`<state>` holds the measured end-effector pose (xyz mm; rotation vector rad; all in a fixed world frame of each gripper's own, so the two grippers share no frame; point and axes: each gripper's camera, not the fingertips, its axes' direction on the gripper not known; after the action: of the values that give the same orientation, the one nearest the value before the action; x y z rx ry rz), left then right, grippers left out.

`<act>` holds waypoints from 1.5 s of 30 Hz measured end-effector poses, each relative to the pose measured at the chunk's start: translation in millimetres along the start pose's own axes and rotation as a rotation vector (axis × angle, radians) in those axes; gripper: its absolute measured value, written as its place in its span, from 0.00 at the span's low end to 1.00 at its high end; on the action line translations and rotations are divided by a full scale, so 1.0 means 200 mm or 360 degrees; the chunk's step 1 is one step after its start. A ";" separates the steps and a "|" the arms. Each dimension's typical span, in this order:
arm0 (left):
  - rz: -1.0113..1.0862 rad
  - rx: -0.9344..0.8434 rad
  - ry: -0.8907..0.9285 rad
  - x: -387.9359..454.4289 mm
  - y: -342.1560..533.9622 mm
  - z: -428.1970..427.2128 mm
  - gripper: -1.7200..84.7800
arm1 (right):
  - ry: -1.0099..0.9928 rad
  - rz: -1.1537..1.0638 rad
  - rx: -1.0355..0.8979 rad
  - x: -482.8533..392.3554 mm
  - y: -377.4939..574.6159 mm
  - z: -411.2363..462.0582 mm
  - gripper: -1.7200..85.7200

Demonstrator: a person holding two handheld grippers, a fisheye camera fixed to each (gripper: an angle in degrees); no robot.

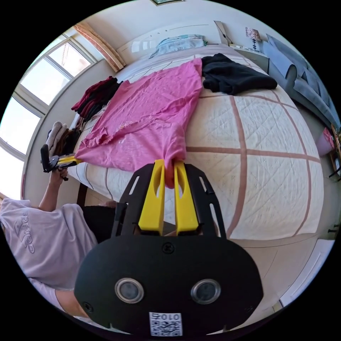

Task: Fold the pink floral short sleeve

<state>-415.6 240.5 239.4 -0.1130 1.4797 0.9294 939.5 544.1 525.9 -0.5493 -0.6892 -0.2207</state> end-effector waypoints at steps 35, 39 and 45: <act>0.0720 -0.0073 -0.0297 0.61 0.08 0.01 0.16 | 0.0202 -0.0824 -0.0026 -0.51 0.17 0.11 0.14; 0.0786 -0.0093 -0.0390 0.61 0.06 0.00 0.16 | 0.0170 -0.0859 -0.0117 -0.50 0.13 0.17 0.13; 0.1007 -0.0108 -0.0416 0.65 0.04 0.00 0.15 | 0.0139 -0.0884 -0.0122 -0.48 0.11 0.20 0.12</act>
<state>-443.2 304.9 130.1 0.4372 1.2516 1.4398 853.3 585.5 480.1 -0.4080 -0.7397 -0.7882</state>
